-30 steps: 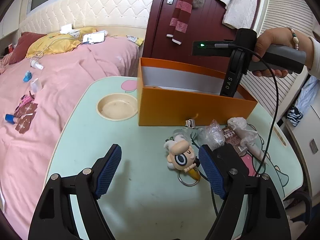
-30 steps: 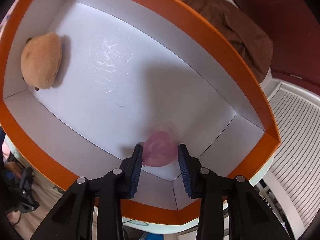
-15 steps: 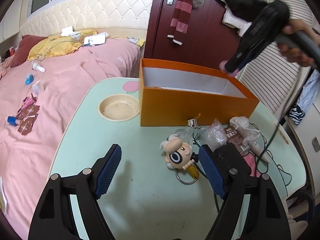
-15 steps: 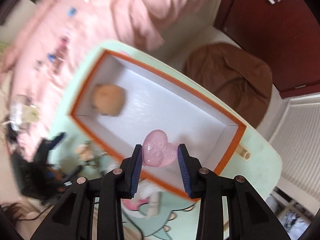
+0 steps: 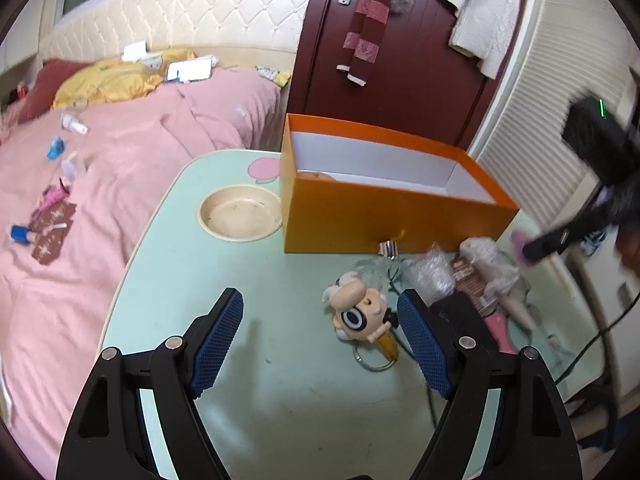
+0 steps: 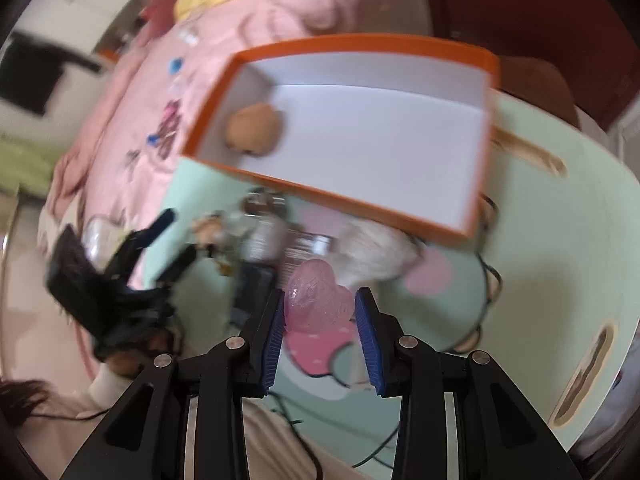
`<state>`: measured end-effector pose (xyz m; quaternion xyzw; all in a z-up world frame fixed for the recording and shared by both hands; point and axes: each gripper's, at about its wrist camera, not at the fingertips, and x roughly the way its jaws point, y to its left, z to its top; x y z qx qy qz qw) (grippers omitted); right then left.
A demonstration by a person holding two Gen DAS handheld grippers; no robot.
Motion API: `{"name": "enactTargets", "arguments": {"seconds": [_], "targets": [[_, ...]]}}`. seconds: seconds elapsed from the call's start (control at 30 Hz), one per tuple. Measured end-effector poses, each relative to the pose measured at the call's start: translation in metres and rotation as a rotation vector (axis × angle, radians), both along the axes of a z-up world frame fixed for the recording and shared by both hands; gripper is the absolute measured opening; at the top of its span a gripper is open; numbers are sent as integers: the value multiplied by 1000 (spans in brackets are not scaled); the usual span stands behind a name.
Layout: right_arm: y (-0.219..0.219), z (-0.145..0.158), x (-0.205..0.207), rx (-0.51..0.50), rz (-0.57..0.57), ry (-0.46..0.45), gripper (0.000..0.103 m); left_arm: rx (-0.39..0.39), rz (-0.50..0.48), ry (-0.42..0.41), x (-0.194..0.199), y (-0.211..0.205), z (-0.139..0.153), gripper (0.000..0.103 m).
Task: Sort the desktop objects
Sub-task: 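Carry the pink heart out and release it on the table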
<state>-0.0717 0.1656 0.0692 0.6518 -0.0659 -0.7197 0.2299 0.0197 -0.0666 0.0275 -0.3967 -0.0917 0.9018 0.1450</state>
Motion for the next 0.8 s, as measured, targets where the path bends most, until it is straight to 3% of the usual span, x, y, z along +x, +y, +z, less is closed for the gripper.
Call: {"name": "enactTargets", "arguments": {"seconds": [0.1, 0.27, 0.37, 0.43, 0.57, 0.67, 0.8], "targets": [[13, -12, 9, 13, -70, 45, 34, 46, -9, -31, -9, -7, 10, 80], [10, -26, 16, 50, -93, 165, 35, 51, -61, -62, -27, -9, 30, 80], [12, -25, 23, -3, -122, 260, 38, 61, -104, -87, -42, -7, 43, 80], [14, -20, 31, -40, -146, 342, 48, 57, -134, -108, -54, -2, 51, 80], [21, -11, 54, -169, -196, 469, 51, 46, -198, -191, -83, 14, 65, 80], [23, -14, 65, -264, -227, 497, 54, 27, -225, -268, -103, 30, 66, 80], [20, -19, 64, -302, -201, 467, 55, -9, -251, -371, -132, 54, 63, 80]]}}
